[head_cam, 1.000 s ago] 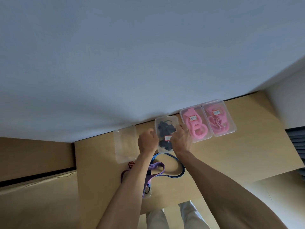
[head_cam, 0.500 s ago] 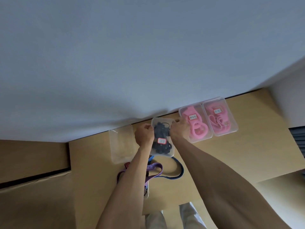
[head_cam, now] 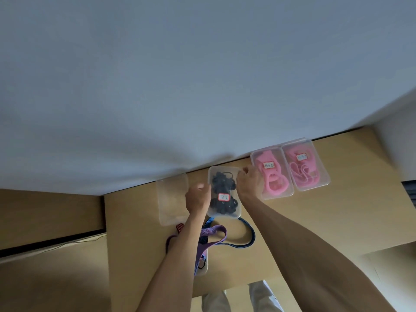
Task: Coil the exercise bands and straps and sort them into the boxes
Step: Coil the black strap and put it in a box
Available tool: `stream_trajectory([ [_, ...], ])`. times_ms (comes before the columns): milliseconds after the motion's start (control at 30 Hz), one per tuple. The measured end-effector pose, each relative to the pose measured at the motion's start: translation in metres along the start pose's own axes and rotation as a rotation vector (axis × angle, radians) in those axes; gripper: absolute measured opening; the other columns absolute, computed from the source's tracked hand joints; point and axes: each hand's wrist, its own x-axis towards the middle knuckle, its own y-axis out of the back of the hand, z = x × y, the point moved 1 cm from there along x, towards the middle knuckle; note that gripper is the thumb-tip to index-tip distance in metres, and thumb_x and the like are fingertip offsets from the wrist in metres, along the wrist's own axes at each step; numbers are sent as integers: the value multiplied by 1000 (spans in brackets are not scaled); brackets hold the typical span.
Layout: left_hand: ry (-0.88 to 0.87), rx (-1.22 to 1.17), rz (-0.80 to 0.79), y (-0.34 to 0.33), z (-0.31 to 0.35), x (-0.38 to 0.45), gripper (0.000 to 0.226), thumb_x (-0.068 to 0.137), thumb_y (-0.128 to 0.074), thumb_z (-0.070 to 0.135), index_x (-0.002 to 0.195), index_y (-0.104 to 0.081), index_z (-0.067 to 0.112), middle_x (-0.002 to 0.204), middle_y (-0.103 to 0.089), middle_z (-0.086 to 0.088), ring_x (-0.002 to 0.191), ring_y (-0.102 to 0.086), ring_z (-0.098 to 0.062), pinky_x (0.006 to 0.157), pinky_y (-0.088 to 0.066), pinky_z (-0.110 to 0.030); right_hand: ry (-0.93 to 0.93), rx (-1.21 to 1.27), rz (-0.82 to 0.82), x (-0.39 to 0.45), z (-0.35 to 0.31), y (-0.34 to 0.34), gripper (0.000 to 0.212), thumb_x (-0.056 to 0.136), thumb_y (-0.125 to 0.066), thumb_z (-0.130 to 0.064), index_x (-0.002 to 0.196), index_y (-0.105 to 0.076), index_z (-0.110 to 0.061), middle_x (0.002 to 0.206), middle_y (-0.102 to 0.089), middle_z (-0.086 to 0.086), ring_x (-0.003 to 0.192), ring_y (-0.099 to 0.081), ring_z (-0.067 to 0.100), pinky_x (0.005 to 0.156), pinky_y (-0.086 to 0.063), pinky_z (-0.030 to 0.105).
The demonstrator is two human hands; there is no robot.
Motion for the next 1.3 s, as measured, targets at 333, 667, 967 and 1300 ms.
stream_trajectory([
  [333, 12, 132, -164, 7, -21, -36, 16, 86, -56, 0, 74, -67, -1, 77, -71, -22, 76, -68, -36, 75, -55, -42, -75, 48, -195, -74, 60, 12, 31, 77, -57, 0, 103, -74, -5, 91, -72, 19, 83, -65, 38, 74, -55, 39],
  [667, 16, 30, -84, 0, -23, -40, 15, 88, -59, 8, 79, -69, 3, 73, -73, -9, 67, -73, -26, 66, -59, -37, -302, 152, -121, -58, 59, -7, 30, 80, -55, 3, 102, -66, -14, 86, -70, 19, 78, -69, 35, 75, -60, 44],
  [967, -63, 468, -24, 5, 3, -46, 24, 97, -56, 31, 102, -67, 10, 98, -71, -9, 74, -58, -20, 60, -42, -29, -329, 141, -109, -63, 53, -8, 43, 85, -64, -10, 127, -57, -5, 109, -67, 22, 99, -63, 38, 84, -54, 42],
  [1300, -668, 525, 38, 16, 42, -11, 53, 87, -53, -3, 138, -56, 10, 145, -48, -15, 137, -41, -31, 107, -43, -43, 9, -12, 21, -53, 28, 12, 56, 74, -50, 10, 120, -64, -17, 109, -63, 15, 89, -62, 33, 72, -56, 41],
])
